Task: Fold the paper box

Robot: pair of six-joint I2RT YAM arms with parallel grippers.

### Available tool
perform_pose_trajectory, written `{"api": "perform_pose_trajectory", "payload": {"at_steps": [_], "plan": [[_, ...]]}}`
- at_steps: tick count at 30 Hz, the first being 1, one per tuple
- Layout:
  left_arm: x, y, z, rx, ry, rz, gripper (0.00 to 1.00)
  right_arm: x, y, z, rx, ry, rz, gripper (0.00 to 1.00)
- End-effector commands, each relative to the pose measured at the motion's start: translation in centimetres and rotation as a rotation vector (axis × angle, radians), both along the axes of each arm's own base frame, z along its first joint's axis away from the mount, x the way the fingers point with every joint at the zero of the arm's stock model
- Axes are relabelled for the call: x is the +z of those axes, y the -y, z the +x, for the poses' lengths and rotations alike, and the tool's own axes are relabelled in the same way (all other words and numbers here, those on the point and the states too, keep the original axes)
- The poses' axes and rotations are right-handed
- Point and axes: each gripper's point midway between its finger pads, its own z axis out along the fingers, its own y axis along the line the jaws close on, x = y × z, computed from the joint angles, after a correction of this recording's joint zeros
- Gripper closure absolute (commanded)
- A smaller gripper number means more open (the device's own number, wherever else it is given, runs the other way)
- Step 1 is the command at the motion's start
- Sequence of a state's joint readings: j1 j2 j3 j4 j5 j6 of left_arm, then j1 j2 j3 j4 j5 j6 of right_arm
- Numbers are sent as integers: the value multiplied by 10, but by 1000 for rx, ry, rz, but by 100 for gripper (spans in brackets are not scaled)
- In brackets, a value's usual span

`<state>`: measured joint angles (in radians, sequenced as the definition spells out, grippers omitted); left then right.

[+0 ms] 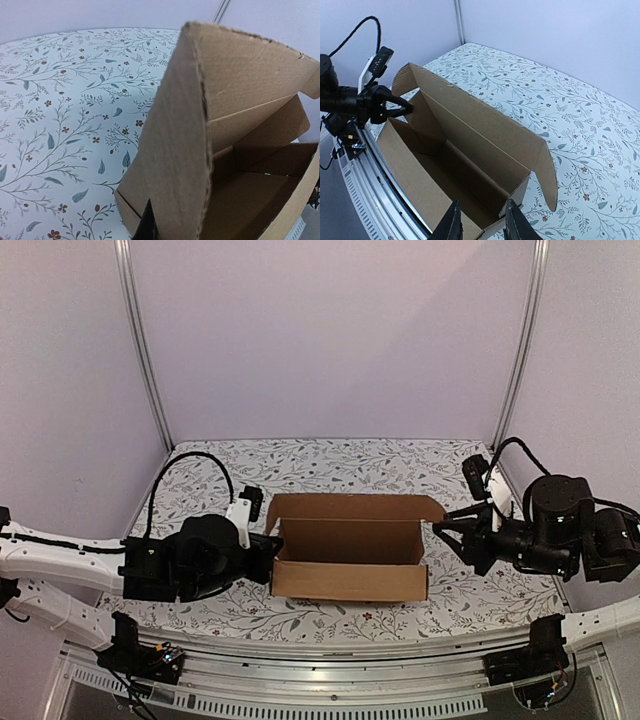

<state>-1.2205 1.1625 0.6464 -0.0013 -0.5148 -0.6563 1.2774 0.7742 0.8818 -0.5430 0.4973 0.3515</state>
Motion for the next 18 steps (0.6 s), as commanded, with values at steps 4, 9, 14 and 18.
{"api": "perform_pose_trajectory", "payload": {"at_steps": [4,9,14,18], "plan": [[-41,-20,-12,-3,-48,170,100,-25,-44,-48,386,-46,-87,87],[-37,-20,-11,3,-38,170,100,-56,-73,-56,453,-106,-62,97],[-34,-18,-11,4,-24,173,100,-82,-90,-54,438,-120,-80,100],[-30,-16,-12,5,-3,180,100,-100,-100,-47,393,-108,-108,100]]}}
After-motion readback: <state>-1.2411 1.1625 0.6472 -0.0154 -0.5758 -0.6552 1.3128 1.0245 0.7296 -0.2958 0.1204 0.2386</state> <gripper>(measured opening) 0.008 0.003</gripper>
